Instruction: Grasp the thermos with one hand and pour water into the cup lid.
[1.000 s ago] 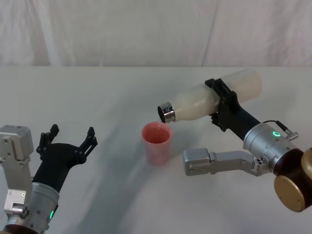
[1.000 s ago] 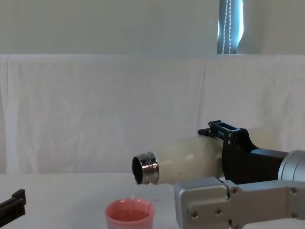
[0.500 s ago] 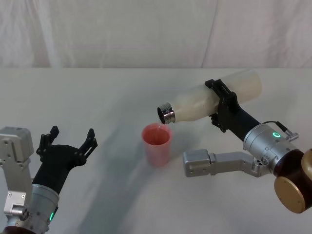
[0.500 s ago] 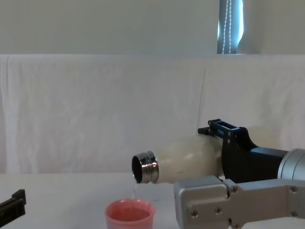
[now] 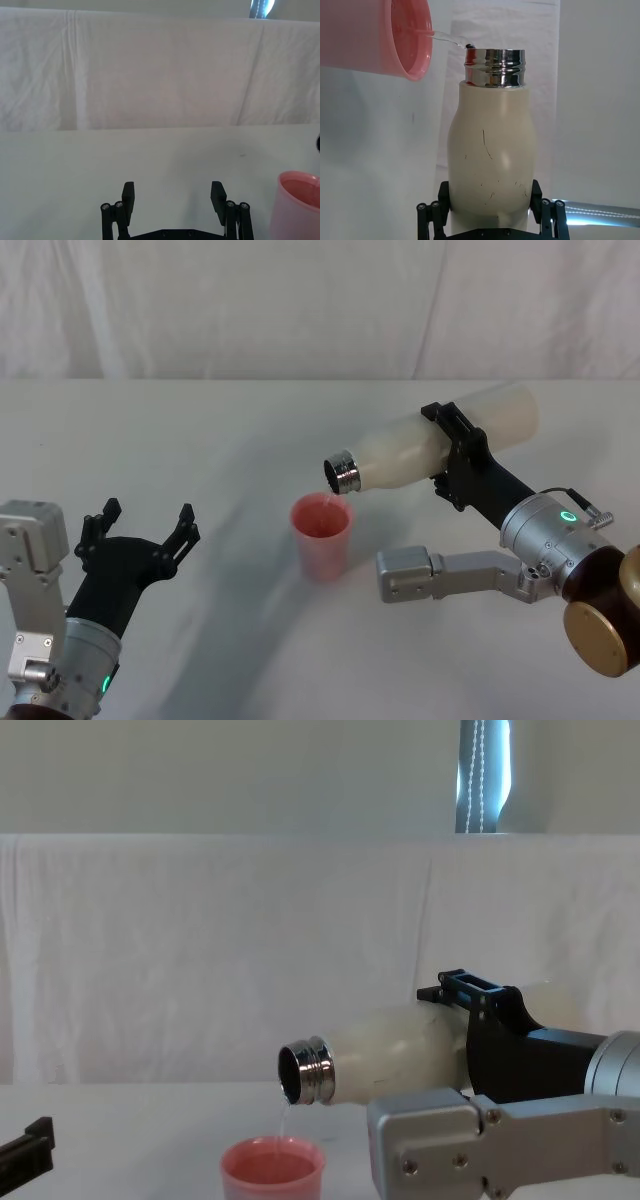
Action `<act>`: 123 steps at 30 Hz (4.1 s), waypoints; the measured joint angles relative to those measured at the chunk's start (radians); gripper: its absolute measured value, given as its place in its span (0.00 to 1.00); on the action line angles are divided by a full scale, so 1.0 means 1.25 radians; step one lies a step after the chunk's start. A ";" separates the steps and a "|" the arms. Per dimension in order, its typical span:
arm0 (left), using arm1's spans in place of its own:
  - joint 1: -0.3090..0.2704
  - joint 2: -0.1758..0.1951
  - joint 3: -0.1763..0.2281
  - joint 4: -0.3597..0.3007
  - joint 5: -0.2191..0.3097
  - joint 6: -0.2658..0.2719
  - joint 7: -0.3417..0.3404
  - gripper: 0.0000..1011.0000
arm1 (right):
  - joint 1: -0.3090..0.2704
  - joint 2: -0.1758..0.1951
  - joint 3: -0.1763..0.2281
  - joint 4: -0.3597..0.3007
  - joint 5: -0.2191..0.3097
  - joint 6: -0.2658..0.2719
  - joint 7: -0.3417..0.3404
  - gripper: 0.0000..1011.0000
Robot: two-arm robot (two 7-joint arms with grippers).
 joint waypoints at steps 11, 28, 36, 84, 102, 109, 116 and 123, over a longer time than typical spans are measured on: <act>0.000 0.000 0.000 0.000 0.000 0.000 0.000 0.99 | 0.001 0.000 0.000 -0.001 -0.001 0.000 0.001 0.95; 0.000 0.000 0.000 0.000 0.000 0.000 0.000 0.99 | 0.007 0.000 0.000 0.001 0.000 -0.001 0.002 0.95; 0.000 0.000 0.000 0.000 0.000 0.000 0.000 0.99 | 0.007 -0.003 0.000 0.002 0.007 -0.003 0.002 0.95; 0.000 0.000 0.000 0.000 0.000 0.000 0.000 0.99 | -0.088 -0.099 0.160 -0.037 0.328 -0.062 -0.009 0.95; 0.000 0.000 0.000 0.000 0.000 0.000 0.000 0.99 | -0.131 -0.148 0.240 -0.050 0.439 -0.070 -0.031 0.95; 0.000 0.000 0.000 0.000 0.000 0.000 0.000 0.99 | -0.146 -0.169 0.270 -0.055 0.480 -0.076 -0.040 0.95; 0.000 0.000 0.000 0.000 0.000 0.000 0.000 0.99 | -0.165 -0.197 0.301 -0.060 0.528 -0.080 -0.051 0.95; 0.000 0.000 0.000 0.000 0.000 0.000 0.000 0.99 | -0.180 -0.225 0.328 -0.062 0.571 -0.086 -0.058 0.95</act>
